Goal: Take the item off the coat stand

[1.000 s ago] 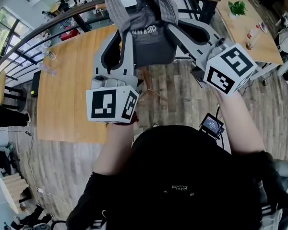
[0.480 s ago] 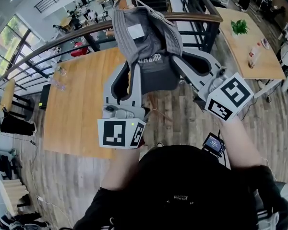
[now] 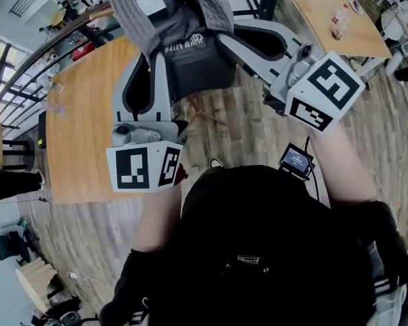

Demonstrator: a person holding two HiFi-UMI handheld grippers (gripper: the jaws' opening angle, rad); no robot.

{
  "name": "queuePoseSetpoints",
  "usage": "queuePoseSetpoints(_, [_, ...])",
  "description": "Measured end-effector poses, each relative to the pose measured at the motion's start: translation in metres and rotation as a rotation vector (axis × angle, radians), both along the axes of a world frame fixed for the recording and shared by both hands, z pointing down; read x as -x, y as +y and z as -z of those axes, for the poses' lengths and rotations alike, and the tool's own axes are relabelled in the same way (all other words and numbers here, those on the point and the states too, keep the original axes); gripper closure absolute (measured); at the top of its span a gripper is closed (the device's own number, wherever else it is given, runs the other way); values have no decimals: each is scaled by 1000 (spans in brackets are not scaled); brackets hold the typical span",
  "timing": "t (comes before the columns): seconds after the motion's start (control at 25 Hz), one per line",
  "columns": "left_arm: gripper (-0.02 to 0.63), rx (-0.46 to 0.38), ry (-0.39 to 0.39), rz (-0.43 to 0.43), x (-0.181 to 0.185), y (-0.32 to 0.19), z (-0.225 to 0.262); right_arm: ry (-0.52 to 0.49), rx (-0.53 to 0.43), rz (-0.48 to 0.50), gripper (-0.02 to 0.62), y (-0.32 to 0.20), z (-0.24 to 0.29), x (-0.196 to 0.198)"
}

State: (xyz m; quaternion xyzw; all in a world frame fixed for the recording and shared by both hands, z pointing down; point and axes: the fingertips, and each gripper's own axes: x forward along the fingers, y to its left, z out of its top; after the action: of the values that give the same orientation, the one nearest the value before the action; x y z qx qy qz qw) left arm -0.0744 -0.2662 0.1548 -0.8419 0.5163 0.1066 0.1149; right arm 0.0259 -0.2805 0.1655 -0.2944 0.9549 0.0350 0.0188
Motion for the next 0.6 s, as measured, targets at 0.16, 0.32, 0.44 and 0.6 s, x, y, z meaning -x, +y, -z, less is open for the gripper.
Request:
queuePoseSetpoints(0.16, [549, 58, -14, -70, -30, 2, -21, 18, 48, -51, 538, 11, -22, -29])
queuePoseSetpoints(0.32, [549, 117, -20, -138, -75, 2, -49, 9, 101, -106, 538, 21, -49, -73])
queuePoseSetpoints(0.44, [552, 158, -16, -177, -105, 8, -66, 22, 134, -143, 538, 34, -64, -101])
queuePoseSetpoints(0.6, [554, 209, -17, -220, -131, 19, -83, 35, 179, -181, 538, 51, -80, -125])
